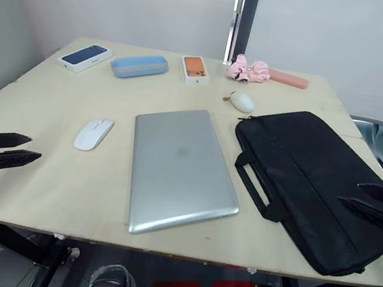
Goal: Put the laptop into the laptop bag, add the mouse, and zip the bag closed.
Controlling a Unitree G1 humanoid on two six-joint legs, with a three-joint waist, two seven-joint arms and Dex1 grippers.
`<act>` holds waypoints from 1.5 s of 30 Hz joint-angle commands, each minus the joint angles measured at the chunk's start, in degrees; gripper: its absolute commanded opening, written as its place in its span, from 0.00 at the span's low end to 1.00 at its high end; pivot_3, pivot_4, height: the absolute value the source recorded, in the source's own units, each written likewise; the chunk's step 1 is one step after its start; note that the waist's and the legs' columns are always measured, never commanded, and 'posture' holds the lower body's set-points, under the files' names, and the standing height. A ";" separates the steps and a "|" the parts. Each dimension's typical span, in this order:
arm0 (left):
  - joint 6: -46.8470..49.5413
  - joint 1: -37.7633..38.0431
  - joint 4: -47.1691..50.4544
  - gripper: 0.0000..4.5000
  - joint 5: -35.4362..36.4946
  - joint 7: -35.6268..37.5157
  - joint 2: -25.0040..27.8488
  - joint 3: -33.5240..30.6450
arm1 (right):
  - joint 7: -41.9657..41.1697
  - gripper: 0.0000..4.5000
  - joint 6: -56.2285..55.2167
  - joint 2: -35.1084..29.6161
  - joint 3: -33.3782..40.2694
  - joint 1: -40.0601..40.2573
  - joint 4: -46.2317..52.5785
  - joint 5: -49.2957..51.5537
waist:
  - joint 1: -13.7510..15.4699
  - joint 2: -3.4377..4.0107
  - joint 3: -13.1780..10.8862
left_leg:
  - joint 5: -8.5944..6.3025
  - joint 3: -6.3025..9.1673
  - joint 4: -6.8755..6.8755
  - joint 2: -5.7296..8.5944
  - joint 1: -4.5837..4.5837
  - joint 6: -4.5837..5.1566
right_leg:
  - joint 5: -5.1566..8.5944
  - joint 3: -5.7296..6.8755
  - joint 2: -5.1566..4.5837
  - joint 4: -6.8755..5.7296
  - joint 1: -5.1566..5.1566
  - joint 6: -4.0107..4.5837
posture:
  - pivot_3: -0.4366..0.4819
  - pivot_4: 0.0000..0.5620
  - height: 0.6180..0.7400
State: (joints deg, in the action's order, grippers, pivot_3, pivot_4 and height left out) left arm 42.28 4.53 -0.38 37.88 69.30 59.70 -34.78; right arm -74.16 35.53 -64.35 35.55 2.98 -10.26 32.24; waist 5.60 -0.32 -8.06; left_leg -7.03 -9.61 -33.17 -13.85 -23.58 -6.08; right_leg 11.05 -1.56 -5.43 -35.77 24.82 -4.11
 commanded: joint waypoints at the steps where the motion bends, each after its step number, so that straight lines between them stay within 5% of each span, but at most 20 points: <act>1: 0.09 -0.91 0.67 0.99 0.43 -0.30 0.81 -0.24 | 0.35 1.00 0.05 -0.28 1.99 -0.35 2.08 0.94 | 0.00 0.00 0.00 | 0.00 0.00 0.00 0.00 0.00 0.00 | 0.00 0.00 0.00 0.00 0.00 0.00 | 0.48 0.27 1.00; 11: -0.31 0.59 3.25 0.99 0.73 -1.26 -1.20 1.11 | 1.75 1.00 1.64 -0.11 1.52 -0.73 4.44 1.54 | 0.01 0.00 0.00 | 0.00 0.00 0.00 0.00 0.00 0.00 | 0.00 0.00 0.00 0.00 0.00 0.00 | 0.48 0.27 1.00; 25: 14.29 -1.45 5.77 0.99 8.48 -6.48 -6.61 8.50 | 6.78 1.00 6.47 1.88 0.66 -2.63 13.45 5.49 | 0.03 0.03 0.03 | 0.00 0.00 0.00 0.00 0.01 0.00 | 0.00 0.00 0.00 -0.04 0.01 0.00 | 0.48 0.27 1.00; 32: 32.44 -14.33 -2.80 1.00 17.25 -11.75 -11.16 10.31 | 10.93 0.50 10.42 3.34 -3.63 -9.88 18.41 9.43 | 0.23 0.05 0.05 | 0.01 0.02 -0.25 0.00 0.11 0.01 | 0.00 -0.05 0.00 -0.40 -0.02 0.01 | 0.48 0.27 1.00; 38: 39.46 -24.73 -13.89 1.00 17.69 -15.88 -17.00 12.19 | 16.92 0.04 11.19 7.03 -12.81 -17.08 20.36 7.80 | 0.10 0.04 0.13 | 0.01 0.02 -0.38 0.02 0.13 0.01 | -0.03 -0.10 -0.01 -0.55 -0.04 0.04 | 0.48 0.27 1.00; 45: 35.92 -30.92 -23.41 1.00 11.16 -17.75 -19.18 18.71 | 22.91 0.01 6.16 13.67 -26.33 -24.08 20.50 -0.76 | 0.00 0.04 0.13 | 0.02 0.07 -0.36 0.01 0.00 0.01 | -0.03 -0.06 0.01 -0.51 0.01 0.05 | 0.48 0.27 1.00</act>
State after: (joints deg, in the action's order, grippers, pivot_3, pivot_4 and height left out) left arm 79.67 -24.50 -21.81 50.75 51.83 40.85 -16.63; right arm -53.12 44.38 -51.42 11.65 -18.42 9.34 34.24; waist 5.60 -0.28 -7.93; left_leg -7.00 -9.52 -33.54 -13.84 -23.60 -6.07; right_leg 11.01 -1.61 -5.43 -36.30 24.82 -4.06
